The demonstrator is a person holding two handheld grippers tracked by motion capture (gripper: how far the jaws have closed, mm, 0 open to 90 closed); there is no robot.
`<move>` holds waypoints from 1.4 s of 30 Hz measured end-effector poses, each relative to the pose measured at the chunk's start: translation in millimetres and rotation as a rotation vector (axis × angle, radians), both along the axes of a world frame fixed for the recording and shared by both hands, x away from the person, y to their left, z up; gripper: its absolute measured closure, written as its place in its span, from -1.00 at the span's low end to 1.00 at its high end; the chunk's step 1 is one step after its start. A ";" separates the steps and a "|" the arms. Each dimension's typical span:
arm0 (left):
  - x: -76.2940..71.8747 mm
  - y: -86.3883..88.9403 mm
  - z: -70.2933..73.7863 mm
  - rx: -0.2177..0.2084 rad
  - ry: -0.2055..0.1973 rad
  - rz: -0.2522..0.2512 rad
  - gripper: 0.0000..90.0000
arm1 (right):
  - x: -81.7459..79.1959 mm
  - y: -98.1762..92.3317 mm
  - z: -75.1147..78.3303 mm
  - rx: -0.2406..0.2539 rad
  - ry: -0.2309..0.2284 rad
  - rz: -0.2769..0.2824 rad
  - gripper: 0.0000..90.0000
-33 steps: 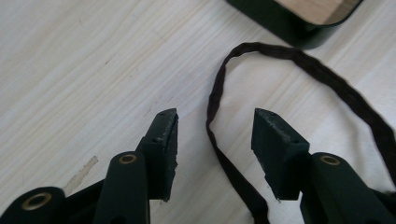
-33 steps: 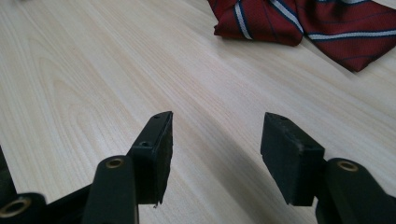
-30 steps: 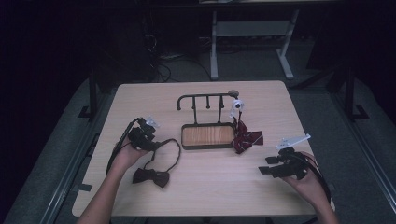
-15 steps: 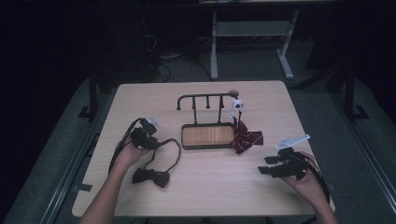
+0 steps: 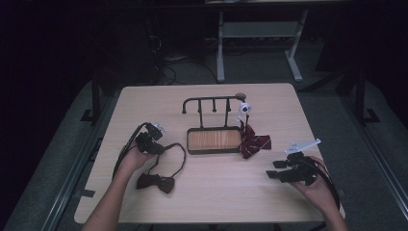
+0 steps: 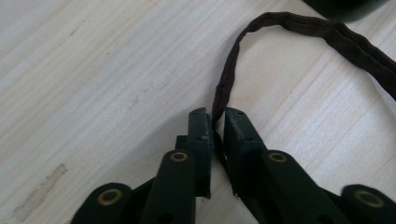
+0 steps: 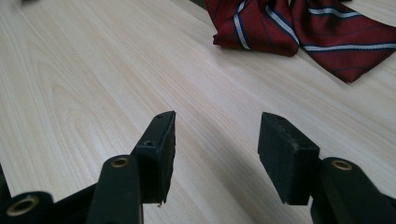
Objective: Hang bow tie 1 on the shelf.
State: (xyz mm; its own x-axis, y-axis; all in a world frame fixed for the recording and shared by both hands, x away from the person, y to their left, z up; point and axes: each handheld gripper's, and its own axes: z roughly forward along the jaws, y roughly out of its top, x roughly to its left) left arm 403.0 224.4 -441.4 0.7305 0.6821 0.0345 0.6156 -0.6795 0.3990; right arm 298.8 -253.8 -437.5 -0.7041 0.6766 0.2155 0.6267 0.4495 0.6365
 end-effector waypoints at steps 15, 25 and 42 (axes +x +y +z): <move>-4.9 0.7 17.6 -0.006 0.017 -0.057 0.99 | 1.1 -1.6 -2.1 0.011 0.001 -0.004 0.03; -12.4 1.8 26.7 -0.045 0.019 -0.082 0.99 | 1.7 -2.3 -3.8 0.016 0.006 -0.016 0.03; -24.9 0.2 50.7 -0.041 0.000 -0.139 0.99 | 2.4 -4.8 -6.8 0.008 0.005 -0.054 -0.10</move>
State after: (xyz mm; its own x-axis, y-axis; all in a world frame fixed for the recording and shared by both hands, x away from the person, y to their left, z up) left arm 378.1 224.7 -390.7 0.8181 0.5750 0.0083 0.5167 -0.7413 0.4284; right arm 301.2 -258.5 -444.3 -0.6657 0.7118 0.2241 0.6530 0.4102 0.6367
